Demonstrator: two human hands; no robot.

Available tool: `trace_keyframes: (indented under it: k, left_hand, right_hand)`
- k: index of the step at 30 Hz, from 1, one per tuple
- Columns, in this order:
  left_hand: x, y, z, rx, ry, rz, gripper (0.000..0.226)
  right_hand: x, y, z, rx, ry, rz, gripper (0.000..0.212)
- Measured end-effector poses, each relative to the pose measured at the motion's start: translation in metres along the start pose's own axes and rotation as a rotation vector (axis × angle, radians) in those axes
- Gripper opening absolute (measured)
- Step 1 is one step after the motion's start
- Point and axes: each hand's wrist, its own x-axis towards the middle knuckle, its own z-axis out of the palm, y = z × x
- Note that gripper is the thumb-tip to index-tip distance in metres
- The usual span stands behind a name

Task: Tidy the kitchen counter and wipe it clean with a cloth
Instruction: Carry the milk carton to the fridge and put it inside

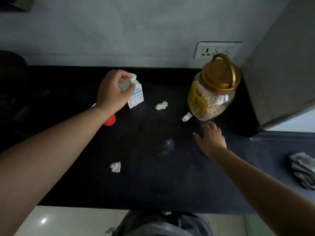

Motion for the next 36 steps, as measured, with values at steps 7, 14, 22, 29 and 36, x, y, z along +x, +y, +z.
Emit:
trace_keyframes:
  k: [7,14,22,29,36]
  left_hand:
    - [0.034,-0.027,0.013,0.195,-0.163,-0.325,0.052]
    - [0.056,-0.045,0.030,0.217,-0.252,-0.436,0.068]
    - [0.051,-0.032,0.038,0.236,-0.228,-0.404,0.071]
    - [0.046,0.000,0.035,0.212,-0.148,-0.328,0.071]
    - [0.011,0.053,0.026,0.108,-0.054,-0.340,0.065]
  right_hand:
    - [0.013,0.008,0.010,-0.072,0.032,0.023,0.064]
    - [0.011,0.019,0.018,-0.082,0.059,-0.026,0.064]
    - [0.008,0.030,0.023,-0.042,0.061,-0.052,0.062]
    - [0.008,0.033,0.022,-0.020,0.041,-0.076,0.062]
    - [0.003,0.038,-0.006,0.070,-0.065,-0.136,0.062]
